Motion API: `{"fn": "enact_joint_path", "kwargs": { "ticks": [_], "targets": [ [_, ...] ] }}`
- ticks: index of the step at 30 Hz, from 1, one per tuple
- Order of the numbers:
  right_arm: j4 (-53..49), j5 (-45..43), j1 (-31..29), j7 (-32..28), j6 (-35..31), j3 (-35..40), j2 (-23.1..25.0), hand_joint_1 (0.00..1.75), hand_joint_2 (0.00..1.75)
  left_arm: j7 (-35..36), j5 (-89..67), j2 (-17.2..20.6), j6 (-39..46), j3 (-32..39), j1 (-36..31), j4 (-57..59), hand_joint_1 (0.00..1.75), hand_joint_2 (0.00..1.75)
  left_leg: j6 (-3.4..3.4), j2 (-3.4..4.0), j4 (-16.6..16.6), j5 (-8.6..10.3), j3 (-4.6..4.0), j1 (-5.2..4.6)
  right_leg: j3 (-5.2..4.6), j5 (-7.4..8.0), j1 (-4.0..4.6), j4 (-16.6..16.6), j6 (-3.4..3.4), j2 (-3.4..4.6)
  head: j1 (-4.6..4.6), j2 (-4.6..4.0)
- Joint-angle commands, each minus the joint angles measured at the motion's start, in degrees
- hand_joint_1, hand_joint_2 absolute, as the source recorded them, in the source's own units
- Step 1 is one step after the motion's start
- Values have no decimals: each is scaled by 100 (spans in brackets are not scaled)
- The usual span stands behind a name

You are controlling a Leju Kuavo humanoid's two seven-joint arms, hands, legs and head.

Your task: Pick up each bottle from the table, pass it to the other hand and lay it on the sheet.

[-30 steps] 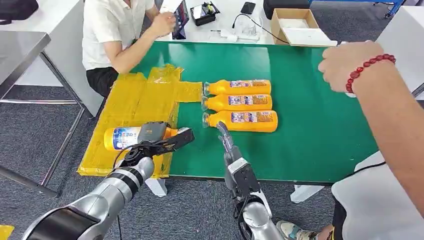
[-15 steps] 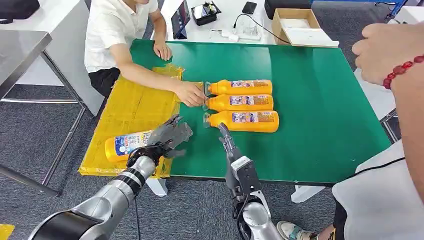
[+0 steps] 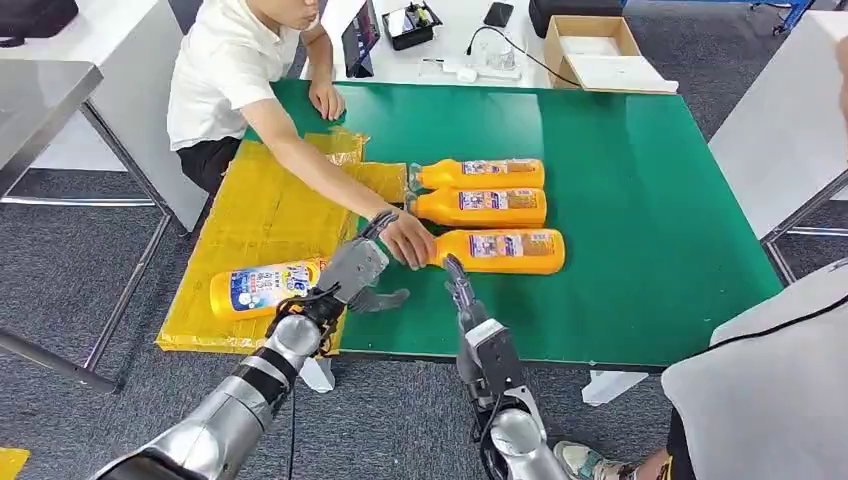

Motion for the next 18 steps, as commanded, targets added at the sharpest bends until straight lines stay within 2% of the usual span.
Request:
{"fn": "enact_joint_path", "kwargs": {
  "ticks": [1, 5, 7, 10, 13, 14, 16, 18],
  "targets": [
    [257, 5, -105, -5, -3, 10, -152, 0, 0, -46, 167, 277, 38, -491, 210, -735, 0, 175, -4, 4, -5, -2, 9, 0, 7, -1, 1, -4, -8, 3, 2, 0],
    [252, 19, -100, -9, -31, 9, -153, 0, 0, -116, 386, 231, 35, -369, 249, -776, 0, 175, -4, 5, -3, -2, 4, 2, 3, -1, 3, -3, -8, 4, 2, 0],
    [79, 31, 33, -75, -167, -26, -195, 0, 0, -642, 1271, 105, 292, -81, 697, -1506, 0, 175, -8, 7, -7, -5, 17, 2, 14, -4, 4, -5, -16, 4, 2, 0],
    [-555, 83, 401, -356, -557, -68, -353, 0, 0, -994, 2171, 137, 798, -102, 1531, -3001, 0, 175, -6, 12, -7, -14, 21, 2, 18, -11, 3, -5, -13, 9, 0, 0],
    [-1024, 785, 597, -377, -1344, -69, -640, 0, 0, -1167, 2697, 292, 1315, -251, 2081, -3993, 0, 175, -4, 10, 0, -20, 14, 1, 12, -18, 2, 0, -10, 4, 0, 0],
    [-1056, 1565, 594, -167, -1958, -81, -823, 0, 175, -1242, 2913, 364, 1456, -282, 2306, -4389, 0, 175, -3, 14, -1, -15, 5, -2, -1, -13, -2, 1, -6, 10, -2, 0],
    [-814, 2647, 486, 371, -2472, -142, -1137, 0, 175, -1183, 3424, 404, 1365, -197, 2605, -4796, 0, 175, -2, 14, -2, -17, 4, 1, 2, -12, 2, -5, -8, 10, 0, 0],
    [-605, 2673, 405, 345, -2489, -269, -1262, 0, 175, -1182, 3507, 436, 1397, -131, 2736, -4967, 0, 175, 1, 12, -5, -7, -17, -2, -18, -2, -1, -10, -3, 9, 0, 0]
  ]
}}
